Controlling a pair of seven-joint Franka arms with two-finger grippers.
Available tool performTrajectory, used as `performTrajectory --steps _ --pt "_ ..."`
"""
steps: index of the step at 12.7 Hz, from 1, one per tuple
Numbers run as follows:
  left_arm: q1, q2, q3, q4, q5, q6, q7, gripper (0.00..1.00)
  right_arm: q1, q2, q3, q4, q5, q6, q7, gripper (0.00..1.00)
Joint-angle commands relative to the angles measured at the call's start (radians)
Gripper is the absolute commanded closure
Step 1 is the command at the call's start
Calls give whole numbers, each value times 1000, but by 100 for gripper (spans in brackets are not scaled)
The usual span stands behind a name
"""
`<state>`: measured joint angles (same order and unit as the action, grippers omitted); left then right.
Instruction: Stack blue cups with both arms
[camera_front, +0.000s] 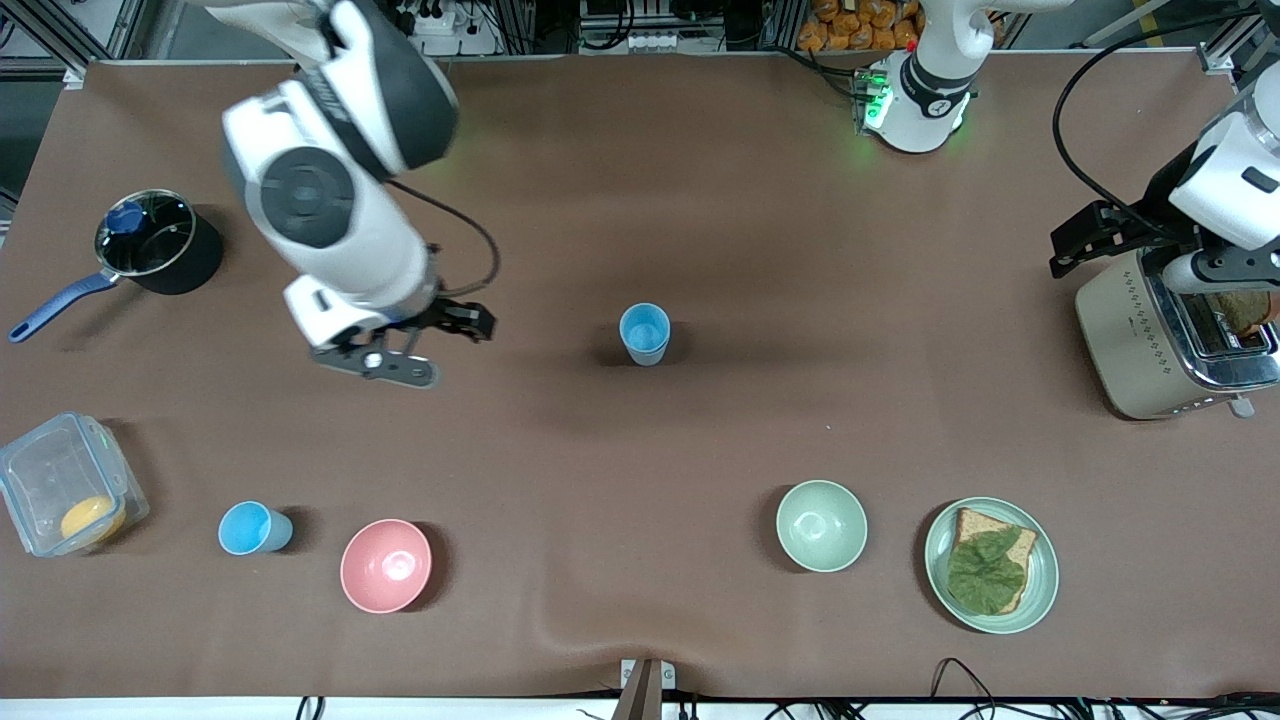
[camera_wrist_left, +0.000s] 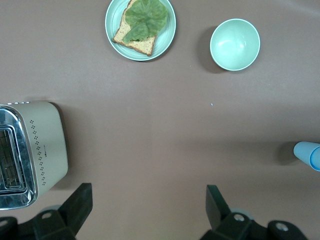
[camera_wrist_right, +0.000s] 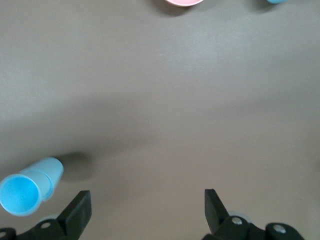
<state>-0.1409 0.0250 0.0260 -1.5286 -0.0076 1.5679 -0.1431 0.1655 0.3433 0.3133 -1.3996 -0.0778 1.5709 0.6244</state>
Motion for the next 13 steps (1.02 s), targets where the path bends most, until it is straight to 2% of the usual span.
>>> performTrajectory --steps 1,3,6,8,13 --pt "9 -7 0 -2 2 -11 -26 0 -73 -114 -28 -80 49 -47 -225 0" --pt "9 -5 0 -2 3 -16 -42 0 -69 -196 -139 -149 120 -48 -371 0" --pt "9 -5 0 -1 9 -17 -29 0 -72 -285 -232 -214 121 -40 -532 0" --pt "9 -5 0 -2 9 -17 -29 0 -83 -328 -246 -234 110 -29 -534 0" --pt "9 -2 0 -1 9 -19 -13 0 -106 -342 -255 -237 110 -23 -543 0"
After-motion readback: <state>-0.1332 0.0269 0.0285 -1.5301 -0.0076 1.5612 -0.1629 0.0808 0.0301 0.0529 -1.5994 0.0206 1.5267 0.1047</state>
